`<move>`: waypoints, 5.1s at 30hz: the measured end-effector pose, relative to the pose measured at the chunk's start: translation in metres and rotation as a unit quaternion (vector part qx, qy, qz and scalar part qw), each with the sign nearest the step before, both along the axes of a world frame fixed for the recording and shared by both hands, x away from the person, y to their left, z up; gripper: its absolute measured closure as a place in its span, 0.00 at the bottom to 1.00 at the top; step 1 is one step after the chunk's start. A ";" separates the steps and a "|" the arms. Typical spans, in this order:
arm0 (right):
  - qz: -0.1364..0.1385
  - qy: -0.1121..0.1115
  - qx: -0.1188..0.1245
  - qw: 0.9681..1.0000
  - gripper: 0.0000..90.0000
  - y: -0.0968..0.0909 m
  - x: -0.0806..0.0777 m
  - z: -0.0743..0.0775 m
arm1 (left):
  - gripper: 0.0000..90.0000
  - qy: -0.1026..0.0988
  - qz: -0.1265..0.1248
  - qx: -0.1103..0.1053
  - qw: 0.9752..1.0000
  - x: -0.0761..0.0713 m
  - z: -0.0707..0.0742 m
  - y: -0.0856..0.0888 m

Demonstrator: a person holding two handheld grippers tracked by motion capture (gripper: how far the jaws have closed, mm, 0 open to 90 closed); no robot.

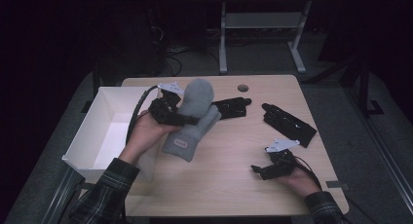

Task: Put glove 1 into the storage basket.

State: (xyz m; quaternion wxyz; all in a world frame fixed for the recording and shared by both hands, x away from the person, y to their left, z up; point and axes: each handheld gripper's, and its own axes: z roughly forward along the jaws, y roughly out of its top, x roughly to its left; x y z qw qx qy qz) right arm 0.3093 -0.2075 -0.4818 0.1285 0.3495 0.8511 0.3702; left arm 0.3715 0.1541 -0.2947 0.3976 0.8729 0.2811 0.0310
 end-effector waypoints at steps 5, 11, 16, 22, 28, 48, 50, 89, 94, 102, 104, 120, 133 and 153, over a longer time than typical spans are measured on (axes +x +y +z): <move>0.001 -0.001 0.000 1.000 0.12 0.000 0.000 0.000 | 0.79 -0.016 0.015 0.008 1.000 0.002 0.023 0.015; 0.001 -0.001 0.000 1.000 0.12 0.000 0.000 0.000 | 0.79 -0.031 0.042 0.017 0.998 0.004 0.046 0.040; 0.001 -0.001 0.000 1.000 0.12 0.000 0.000 0.000 | 0.79 -0.038 0.066 0.017 0.997 0.007 0.058 0.062; 0.001 -0.001 0.000 1.000 0.12 0.000 0.000 0.000 | 0.79 -0.034 0.097 0.009 0.995 0.010 0.067 0.094; 0.001 -0.001 0.000 1.000 0.12 0.000 0.000 0.000 | 0.79 -0.033 0.128 0.018 0.991 0.010 0.067 0.125; 0.000 -0.001 -0.001 1.000 0.12 0.000 0.001 0.000 | 0.79 0.048 0.183 0.058 0.980 0.023 -0.017 0.174; 0.000 -0.001 -0.001 1.000 0.12 0.000 0.001 0.000 | 0.79 0.057 0.183 0.062 0.980 0.025 -0.027 0.176; -0.003 0.001 0.000 1.000 0.12 0.000 0.000 0.000 | 0.24 0.067 0.284 0.099 0.951 0.040 -0.087 0.196; -0.004 0.002 0.000 1.000 0.12 0.000 0.000 0.000 | 0.23 0.052 0.275 0.086 0.956 0.038 -0.063 0.188; -0.003 0.001 0.000 1.000 0.12 0.000 0.000 0.000 | 0.23 0.018 0.222 0.055 0.973 0.030 -0.030 0.158; -0.003 0.001 0.000 1.000 0.12 0.000 0.000 0.000 | 0.23 0.011 0.207 0.048 0.977 0.029 -0.023 0.149; -0.004 0.001 0.000 1.000 0.12 0.000 0.000 0.000 | 0.20 -0.022 0.124 0.016 0.992 0.016 -0.001 0.071; -0.004 0.002 0.000 1.000 0.12 0.000 0.000 0.000 | 0.20 -0.029 0.069 0.008 0.997 0.002 -0.018 0.006; -0.006 0.000 -0.002 1.000 0.12 0.000 0.001 0.000 | 0.16 -0.012 0.012 0.040 0.999 -0.023 -0.105 -0.039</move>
